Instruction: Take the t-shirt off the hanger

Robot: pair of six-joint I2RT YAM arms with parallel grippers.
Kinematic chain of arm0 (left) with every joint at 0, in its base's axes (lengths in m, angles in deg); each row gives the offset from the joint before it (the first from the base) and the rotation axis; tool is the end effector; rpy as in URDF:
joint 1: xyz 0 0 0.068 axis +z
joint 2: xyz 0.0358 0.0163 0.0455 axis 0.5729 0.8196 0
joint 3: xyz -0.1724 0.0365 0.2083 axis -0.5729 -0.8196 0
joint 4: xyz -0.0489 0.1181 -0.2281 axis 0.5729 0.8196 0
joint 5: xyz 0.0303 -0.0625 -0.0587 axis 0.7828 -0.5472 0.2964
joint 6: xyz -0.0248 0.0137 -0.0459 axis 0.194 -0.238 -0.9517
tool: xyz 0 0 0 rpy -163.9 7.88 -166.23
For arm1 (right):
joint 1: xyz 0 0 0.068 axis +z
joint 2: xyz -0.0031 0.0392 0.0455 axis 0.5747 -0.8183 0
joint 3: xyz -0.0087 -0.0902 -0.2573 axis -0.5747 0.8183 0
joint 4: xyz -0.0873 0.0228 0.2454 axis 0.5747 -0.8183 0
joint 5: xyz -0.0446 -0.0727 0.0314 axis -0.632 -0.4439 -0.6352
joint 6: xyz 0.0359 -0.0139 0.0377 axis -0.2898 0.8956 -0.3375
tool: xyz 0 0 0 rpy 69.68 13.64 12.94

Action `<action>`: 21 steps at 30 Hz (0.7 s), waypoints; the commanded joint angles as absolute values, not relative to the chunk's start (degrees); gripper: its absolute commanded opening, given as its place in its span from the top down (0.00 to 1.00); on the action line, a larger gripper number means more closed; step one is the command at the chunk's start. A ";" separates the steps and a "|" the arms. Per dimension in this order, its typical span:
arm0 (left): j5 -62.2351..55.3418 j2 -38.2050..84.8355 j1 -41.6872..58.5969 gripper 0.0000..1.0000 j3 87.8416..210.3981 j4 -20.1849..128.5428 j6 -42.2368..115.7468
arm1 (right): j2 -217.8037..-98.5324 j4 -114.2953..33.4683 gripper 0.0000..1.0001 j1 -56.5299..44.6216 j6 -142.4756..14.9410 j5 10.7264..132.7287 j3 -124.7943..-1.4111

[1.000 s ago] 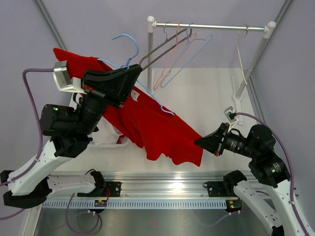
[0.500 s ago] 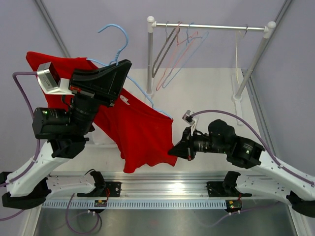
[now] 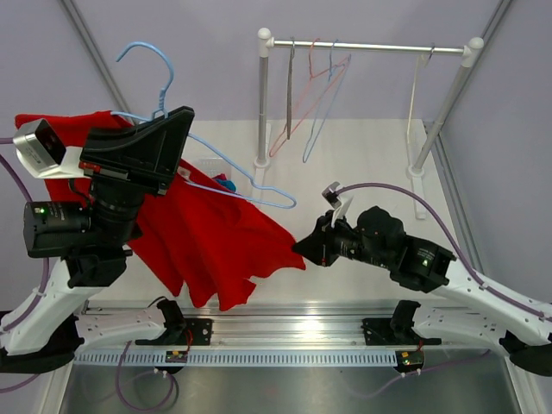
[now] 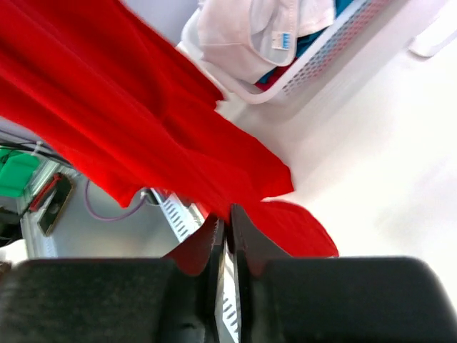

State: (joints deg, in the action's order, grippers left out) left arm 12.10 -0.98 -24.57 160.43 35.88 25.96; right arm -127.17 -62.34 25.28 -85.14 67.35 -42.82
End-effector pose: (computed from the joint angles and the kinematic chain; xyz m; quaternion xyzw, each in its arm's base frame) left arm 0.0521 -0.0798 0.5879 0.0444 0.3212 -0.6045 0.7276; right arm 0.0940 0.1693 0.3657 -0.2392 0.7687 0.4303 0.4084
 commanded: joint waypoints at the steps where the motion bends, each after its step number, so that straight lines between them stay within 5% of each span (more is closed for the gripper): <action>1: 10.79 -2.52 -24.11 1.00 160.63 29.74 26.02 | -123.43 -69.96 0.72 25.48 -84.20 61.81 -45.01; 2: 10.53 -2.43 -24.11 1.00 158.80 29.91 25.31 | -122.27 -70.23 0.48 25.48 -83.68 61.45 -46.34; 5: 10.79 -1.91 -24.11 1.00 156.67 30.97 23.73 | -118.40 -72.68 0.22 25.56 -80.43 62.68 -53.02; 21: 5.61 5.47 -24.11 1.00 154.73 35.01 18.02 | -133.41 -72.69 0.06 25.48 -64.25 66.74 -82.55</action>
State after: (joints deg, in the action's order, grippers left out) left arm 8.41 4.97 -24.27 153.81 37.41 19.39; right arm -128.72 -72.46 25.30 -69.44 67.16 -80.42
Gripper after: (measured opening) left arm 0.096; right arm 0.930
